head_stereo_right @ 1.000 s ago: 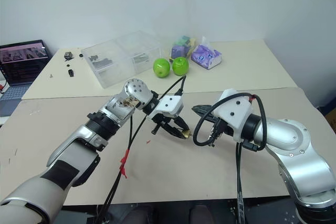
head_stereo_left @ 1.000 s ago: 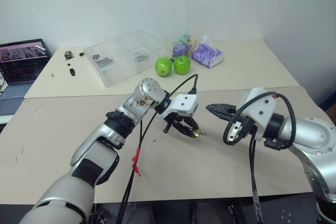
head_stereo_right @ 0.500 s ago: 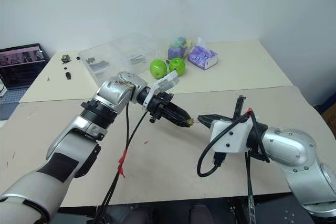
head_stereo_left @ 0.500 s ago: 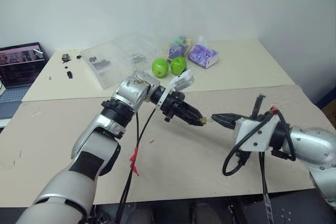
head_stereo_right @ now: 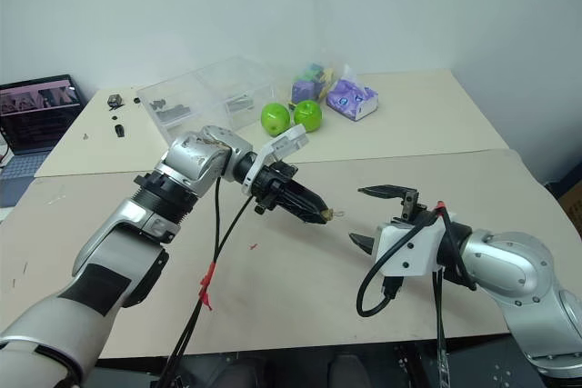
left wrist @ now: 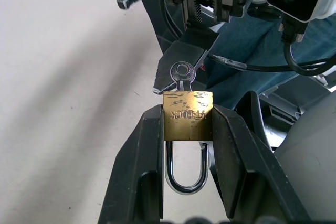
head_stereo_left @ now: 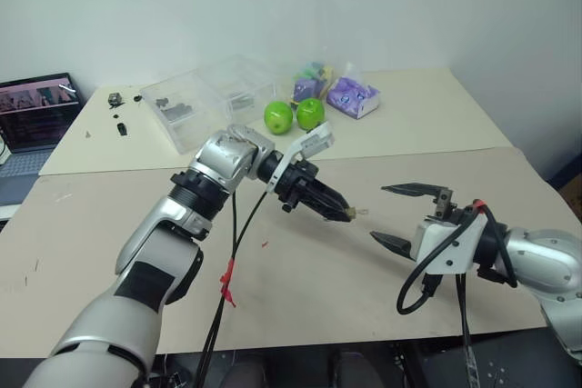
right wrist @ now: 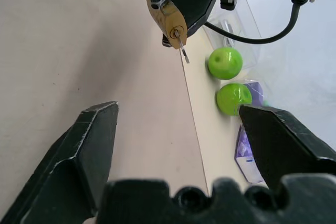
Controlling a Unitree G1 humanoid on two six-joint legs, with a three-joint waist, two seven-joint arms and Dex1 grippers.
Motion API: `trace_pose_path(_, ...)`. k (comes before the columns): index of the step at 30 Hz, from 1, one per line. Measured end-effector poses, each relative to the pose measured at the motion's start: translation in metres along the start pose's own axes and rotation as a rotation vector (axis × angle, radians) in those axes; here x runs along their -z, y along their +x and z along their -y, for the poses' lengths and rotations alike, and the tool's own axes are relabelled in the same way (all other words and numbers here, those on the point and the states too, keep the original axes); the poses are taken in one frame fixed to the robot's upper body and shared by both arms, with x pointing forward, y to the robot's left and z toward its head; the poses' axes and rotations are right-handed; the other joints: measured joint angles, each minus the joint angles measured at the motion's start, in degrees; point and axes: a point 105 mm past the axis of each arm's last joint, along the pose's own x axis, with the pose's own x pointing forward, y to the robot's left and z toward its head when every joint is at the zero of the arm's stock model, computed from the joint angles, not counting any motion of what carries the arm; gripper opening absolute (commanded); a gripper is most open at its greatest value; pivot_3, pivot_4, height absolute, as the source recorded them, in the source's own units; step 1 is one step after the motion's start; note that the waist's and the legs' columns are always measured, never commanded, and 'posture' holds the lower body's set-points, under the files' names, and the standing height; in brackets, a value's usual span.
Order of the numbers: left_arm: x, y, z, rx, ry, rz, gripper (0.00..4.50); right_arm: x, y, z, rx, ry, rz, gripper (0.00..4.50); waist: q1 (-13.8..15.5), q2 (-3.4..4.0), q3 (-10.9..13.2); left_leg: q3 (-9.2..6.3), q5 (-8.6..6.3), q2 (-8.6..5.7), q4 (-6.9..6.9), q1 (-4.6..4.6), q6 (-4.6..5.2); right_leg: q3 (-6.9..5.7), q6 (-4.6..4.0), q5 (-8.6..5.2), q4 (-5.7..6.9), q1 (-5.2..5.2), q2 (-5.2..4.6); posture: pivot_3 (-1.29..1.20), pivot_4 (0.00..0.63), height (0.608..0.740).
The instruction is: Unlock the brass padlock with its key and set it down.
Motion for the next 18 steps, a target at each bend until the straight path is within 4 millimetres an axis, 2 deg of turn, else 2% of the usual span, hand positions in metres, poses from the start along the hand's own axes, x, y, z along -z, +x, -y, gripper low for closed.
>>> trace_pose_path(8, -0.002, 0.013, 0.004, 0.046, 0.020, -0.019, 0.93, -0.018, 0.016, 0.002, -0.007, -0.028, 0.073, 4.09, 0.0, 0.01, 0.0, 0.00, 0.00, 0.00, 0.00, -0.01, 0.00, 0.00, -0.02, 0.00, -0.02, 0.00, 0.00, 0.00, 0.150, 0.740)
trace_pose_path(18, -0.002, 0.015, 0.006, 0.062, 0.021, -0.017, 0.93, -0.024, 0.020, -0.004, -0.026, -0.018, 0.087, 4.09, 0.1, 0.02, 0.0, 0.00, 0.00, 0.00, 0.00, -0.01, 0.01, 0.00, -0.02, 0.00, -0.03, 0.00, 0.00, 0.00, 0.150, 0.740)
